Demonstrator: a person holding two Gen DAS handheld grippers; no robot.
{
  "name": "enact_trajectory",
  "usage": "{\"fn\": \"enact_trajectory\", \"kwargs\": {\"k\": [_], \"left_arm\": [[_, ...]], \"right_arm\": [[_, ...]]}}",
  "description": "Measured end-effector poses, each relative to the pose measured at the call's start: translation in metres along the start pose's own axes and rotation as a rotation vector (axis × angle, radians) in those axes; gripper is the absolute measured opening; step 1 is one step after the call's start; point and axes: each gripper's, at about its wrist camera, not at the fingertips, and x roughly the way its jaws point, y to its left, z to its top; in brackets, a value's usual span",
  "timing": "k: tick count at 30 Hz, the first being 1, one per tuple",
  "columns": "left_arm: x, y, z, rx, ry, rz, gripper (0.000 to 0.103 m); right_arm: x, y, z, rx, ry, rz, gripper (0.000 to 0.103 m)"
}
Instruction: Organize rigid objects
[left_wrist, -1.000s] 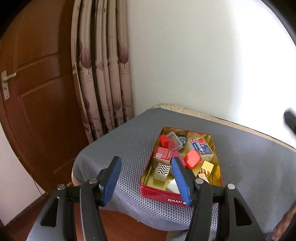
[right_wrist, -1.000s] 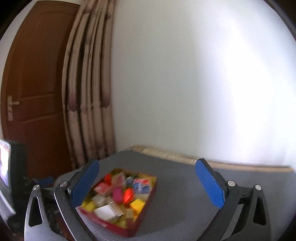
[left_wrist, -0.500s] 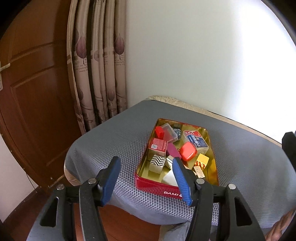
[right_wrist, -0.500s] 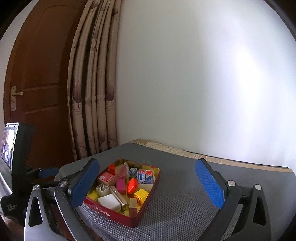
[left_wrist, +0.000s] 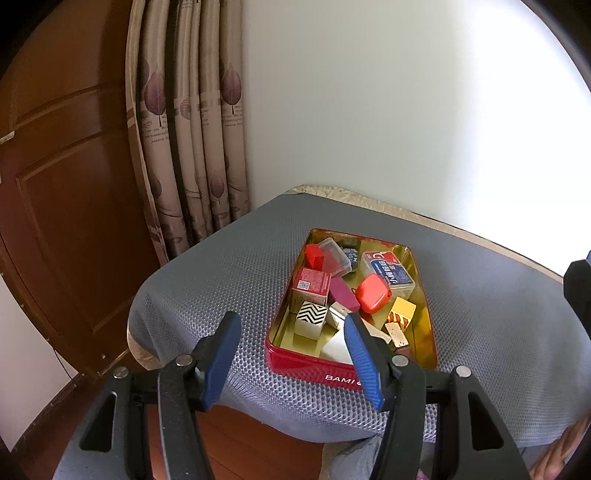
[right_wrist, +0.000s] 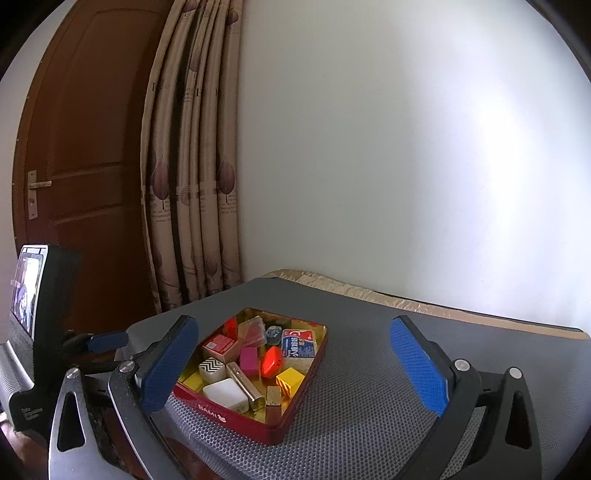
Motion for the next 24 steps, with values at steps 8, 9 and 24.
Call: {"fn": "enact_trajectory", "kwargs": {"k": [8, 9, 24], "left_arm": [[0.002, -0.001, -0.001, 0.004, 0.009, 0.004, 0.059], [0.002, -0.001, -0.002, 0.004, 0.008, 0.005, 0.059], [0.003, -0.001, -0.005, 0.003, 0.012, 0.012, 0.059]], "right_arm": [[0.003, 0.005, -0.004, -0.004, 0.022, 0.015, 0.103], [0.003, 0.006, -0.005, -0.002, 0.027, 0.021, 0.103], [0.003, 0.010, -0.009, 0.000, 0.035, 0.037, 0.103]]}}
